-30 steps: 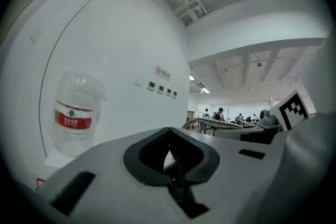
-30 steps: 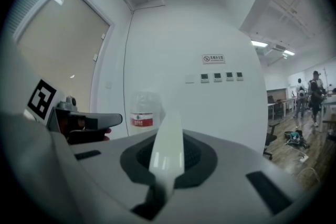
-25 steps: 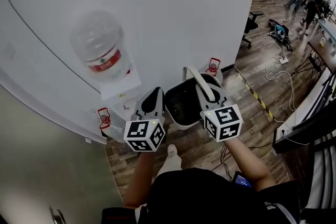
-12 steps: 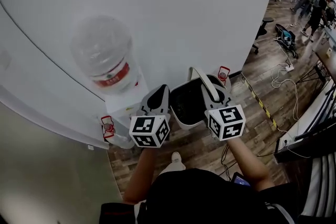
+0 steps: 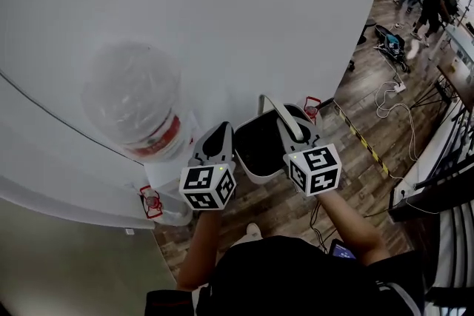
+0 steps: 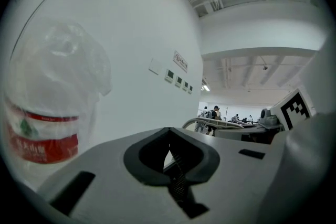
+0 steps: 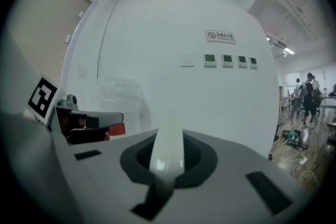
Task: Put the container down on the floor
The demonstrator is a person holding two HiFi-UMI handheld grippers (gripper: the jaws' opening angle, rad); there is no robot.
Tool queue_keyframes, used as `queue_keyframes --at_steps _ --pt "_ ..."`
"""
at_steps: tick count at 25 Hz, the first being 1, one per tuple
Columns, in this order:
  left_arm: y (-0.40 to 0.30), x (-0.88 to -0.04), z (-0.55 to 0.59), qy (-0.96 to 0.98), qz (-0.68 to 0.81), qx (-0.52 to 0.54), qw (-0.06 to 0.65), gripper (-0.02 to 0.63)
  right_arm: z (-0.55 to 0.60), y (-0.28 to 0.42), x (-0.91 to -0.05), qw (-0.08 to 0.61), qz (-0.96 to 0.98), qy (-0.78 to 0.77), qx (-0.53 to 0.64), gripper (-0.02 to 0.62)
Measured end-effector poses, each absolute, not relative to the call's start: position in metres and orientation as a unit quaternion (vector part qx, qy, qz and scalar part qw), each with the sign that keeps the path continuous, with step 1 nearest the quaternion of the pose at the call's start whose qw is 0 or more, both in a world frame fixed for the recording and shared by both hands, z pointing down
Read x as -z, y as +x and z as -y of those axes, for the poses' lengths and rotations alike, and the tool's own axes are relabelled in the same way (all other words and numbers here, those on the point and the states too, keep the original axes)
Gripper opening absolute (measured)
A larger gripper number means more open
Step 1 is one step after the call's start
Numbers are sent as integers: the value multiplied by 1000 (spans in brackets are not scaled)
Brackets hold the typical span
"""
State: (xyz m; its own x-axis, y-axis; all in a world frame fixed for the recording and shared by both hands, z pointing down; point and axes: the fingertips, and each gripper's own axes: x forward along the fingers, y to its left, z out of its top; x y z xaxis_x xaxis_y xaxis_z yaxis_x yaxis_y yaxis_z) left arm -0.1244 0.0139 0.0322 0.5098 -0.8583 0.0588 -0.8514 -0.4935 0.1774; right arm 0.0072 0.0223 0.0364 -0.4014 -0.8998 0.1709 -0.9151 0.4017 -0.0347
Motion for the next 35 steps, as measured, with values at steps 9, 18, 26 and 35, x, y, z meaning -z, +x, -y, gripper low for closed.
queue_keyframes --at_steps 9,18,26,35 --pt "-130 -41 29 879 459 24 125 17 17 -6 -43 66 819 567 -67 29" --pt "-111 -49 44 888 442 10 126 17 28 2 -58 81 808 578 -82 29" --pt "-107 -66 58 883 448 -3 137 17 43 7 -75 90 809 572 -98 29" --pt "-99 -93 87 868 471 -16 156 17 78 16 -96 102 820 552 -116 29"
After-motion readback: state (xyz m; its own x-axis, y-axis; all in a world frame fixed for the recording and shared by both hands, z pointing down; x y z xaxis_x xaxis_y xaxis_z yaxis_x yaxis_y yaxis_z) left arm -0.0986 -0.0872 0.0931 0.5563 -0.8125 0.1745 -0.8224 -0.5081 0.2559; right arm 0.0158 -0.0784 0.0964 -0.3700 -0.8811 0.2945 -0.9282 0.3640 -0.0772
